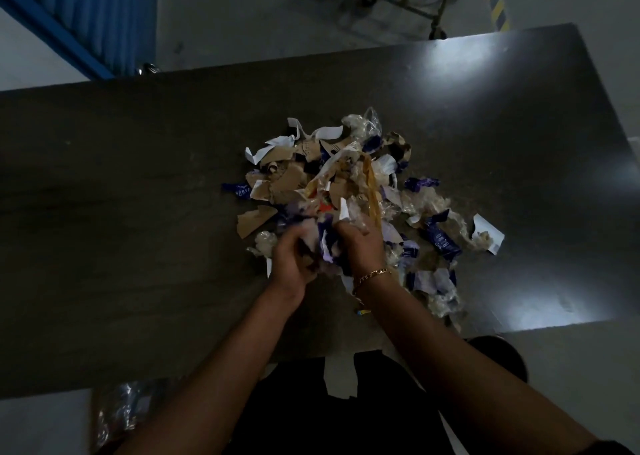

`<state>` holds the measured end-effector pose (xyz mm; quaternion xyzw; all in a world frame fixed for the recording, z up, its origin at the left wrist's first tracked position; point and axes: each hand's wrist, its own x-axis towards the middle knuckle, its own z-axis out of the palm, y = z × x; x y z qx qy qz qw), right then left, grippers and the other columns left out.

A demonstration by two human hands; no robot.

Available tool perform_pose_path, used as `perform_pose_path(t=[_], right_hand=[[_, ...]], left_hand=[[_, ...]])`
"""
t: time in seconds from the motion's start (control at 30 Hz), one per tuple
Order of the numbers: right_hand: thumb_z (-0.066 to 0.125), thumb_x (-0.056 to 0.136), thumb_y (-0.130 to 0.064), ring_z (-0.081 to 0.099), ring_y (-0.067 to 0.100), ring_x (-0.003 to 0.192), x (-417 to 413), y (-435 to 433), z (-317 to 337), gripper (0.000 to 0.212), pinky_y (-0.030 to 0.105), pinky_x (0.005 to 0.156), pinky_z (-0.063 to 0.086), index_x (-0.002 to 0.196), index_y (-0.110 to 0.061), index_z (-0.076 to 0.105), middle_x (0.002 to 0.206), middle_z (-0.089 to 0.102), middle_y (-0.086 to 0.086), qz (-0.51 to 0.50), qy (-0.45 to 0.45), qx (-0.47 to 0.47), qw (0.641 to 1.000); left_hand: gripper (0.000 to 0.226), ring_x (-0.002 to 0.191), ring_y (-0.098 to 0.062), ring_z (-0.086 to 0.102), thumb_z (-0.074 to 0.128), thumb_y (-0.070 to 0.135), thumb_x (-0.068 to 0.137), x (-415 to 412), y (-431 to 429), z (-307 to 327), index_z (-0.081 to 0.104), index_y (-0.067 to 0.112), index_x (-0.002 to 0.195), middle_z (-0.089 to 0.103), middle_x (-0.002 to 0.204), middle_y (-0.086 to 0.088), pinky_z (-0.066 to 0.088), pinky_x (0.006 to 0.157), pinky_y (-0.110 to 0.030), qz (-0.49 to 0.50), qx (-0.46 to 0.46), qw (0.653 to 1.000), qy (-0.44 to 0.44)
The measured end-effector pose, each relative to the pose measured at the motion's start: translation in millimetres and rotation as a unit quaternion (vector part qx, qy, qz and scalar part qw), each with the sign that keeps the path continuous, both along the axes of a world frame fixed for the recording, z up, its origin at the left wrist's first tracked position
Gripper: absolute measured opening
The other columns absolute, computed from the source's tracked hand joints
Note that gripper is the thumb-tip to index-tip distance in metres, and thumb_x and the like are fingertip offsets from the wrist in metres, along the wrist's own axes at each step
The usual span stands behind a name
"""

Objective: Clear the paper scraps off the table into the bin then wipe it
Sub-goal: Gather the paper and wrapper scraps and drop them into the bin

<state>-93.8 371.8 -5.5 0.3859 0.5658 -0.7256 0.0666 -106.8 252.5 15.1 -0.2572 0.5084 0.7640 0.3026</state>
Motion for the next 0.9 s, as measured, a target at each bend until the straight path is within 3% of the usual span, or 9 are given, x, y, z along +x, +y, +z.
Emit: perform_pose_path(t=[0.1, 0.17, 0.23, 0.37, 0.43, 0.6, 0.7, 0.8, 0.9], right_hand=[[0.067, 0.089, -0.020, 0.066, 0.010, 0.076, 5.8, -9.7, 3.4, 0.007, 0.031, 0.069, 0.053, 0.094, -0.025, 0.065, 0.089, 0.069, -0.001, 0.082, 0.047, 0.027, 0.995], [0.056, 0.101, -0.016, 0.064, 0.001, 0.077, 6.6, -13.5, 2.0, 0.010, 0.020, 0.069, 0.050, 0.104, -0.015, 0.066, 0.094, 0.067, -0.002, 0.110, 0.066, 0.040, 0.991], [0.049, 0.106, -0.029, 0.063, 0.002, 0.088, 5.6, -16.0, 6.0, 0.026, 0.022, 0.075, 0.048, 0.118, -0.009, 0.062, 0.103, 0.064, -0.003, 0.102, 0.056, 0.038, 0.993], [0.049, 0.107, -0.029, 0.067, -0.003, 0.094, 15.2, -26.8, 6.4, 0.031, 0.017, 0.076, 0.050, 0.128, -0.011, 0.061, 0.107, 0.067, -0.012, 0.116, 0.050, 0.034, 0.991], [0.052, 0.105, -0.026, 0.067, -0.008, 0.089, 21.2, -41.8, 2.6, 0.029, 0.014, 0.075, 0.051, 0.127, -0.008, 0.060, 0.106, 0.066, -0.009, 0.122, 0.037, 0.022, 0.992], [0.057, 0.096, -0.049, 0.062, 0.016, 0.109, 3.0, -81.7, -10.6, 0.035, 0.040, 0.098, 0.051, 0.121, -0.025, 0.060, 0.115, 0.063, -0.002, 0.218, -0.001, 0.047, 0.975], [0.051, 0.081, -0.066, 0.066, 0.024, 0.102, -19.5, -99.3, -16.1, 0.058, 0.049, 0.093, 0.054, 0.116, -0.022, 0.065, 0.113, 0.068, 0.006, 0.276, -0.016, 0.064, 0.959], [0.059, 0.070, -0.075, 0.071, 0.029, 0.089, -35.5, -104.3, -36.8, 0.073, 0.053, 0.088, 0.059, 0.120, -0.022, 0.064, 0.102, 0.072, 0.010, 0.276, -0.074, 0.011, 0.958], [0.064, 0.071, -0.071, 0.067, 0.027, 0.077, -36.9, -106.9, -29.8, 0.083, 0.044, 0.073, 0.058, 0.131, -0.016, 0.056, 0.090, 0.066, 0.007, 0.243, -0.084, -0.019, 0.966]], left_hand=[[0.071, 0.118, -0.035, 0.069, 0.068, 0.064, 0.082, -10.2, 4.7, 1.9, 0.068, 0.014, 0.132, 0.073, 0.126, -0.015, 0.051, 0.105, -0.052, 0.103, 0.008, 0.993, -0.058], [0.088, 0.118, -0.034, 0.069, 0.079, 0.073, 0.065, -11.1, 9.3, -1.3, 0.066, 0.020, 0.134, 0.072, 0.127, -0.012, 0.051, 0.106, -0.055, 0.091, -0.047, 0.992, -0.067], [0.086, 0.116, -0.028, 0.069, 0.079, 0.072, 0.062, -5.4, 12.9, -3.7, 0.064, 0.026, 0.133, 0.072, 0.128, -0.007, 0.054, 0.102, -0.053, 0.070, -0.110, 0.991, -0.044], [0.049, 0.111, -0.025, 0.070, 0.069, 0.052, 0.089, 12.9, 6.5, -4.6, 0.070, 0.022, 0.126, 0.075, 0.119, -0.006, 0.053, 0.102, -0.051, 0.060, -0.148, 0.986, -0.053], [0.061, 0.110, -0.026, 0.071, 0.076, 0.057, 0.079, 19.4, -2.5, -8.1, 0.069, 0.020, 0.127, 0.075, 0.119, -0.008, 0.054, 0.102, -0.051, 0.100, -0.131, 0.985, -0.058], [0.043, 0.104, -0.028, 0.071, 0.065, 0.038, 0.093, 4.8, -38.9, -6.3, 0.070, 0.009, 0.124, 0.075, 0.113, -0.014, 0.055, 0.084, -0.036, 0.201, -0.111, 0.968, -0.099], [0.077, 0.106, -0.029, 0.074, 0.080, 0.057, 0.060, -7.2, -61.0, -27.5, 0.071, 0.017, 0.125, 0.076, 0.118, -0.011, 0.057, 0.091, -0.044, 0.221, -0.128, 0.961, -0.109], [0.053, 0.114, -0.030, 0.070, 0.067, 0.051, 0.086, -18.0, -67.6, -21.6, 0.073, 0.015, 0.124, 0.076, 0.119, -0.013, 0.053, 0.092, -0.043, 0.198, -0.070, 0.970, -0.125], [0.048, 0.116, -0.031, 0.069, 0.059, 0.048, 0.094, -22.8, -73.1, -17.4, 0.072, 0.014, 0.125, 0.076, 0.119, -0.013, 0.052, 0.095, -0.044, 0.191, -0.032, 0.974, -0.117]])
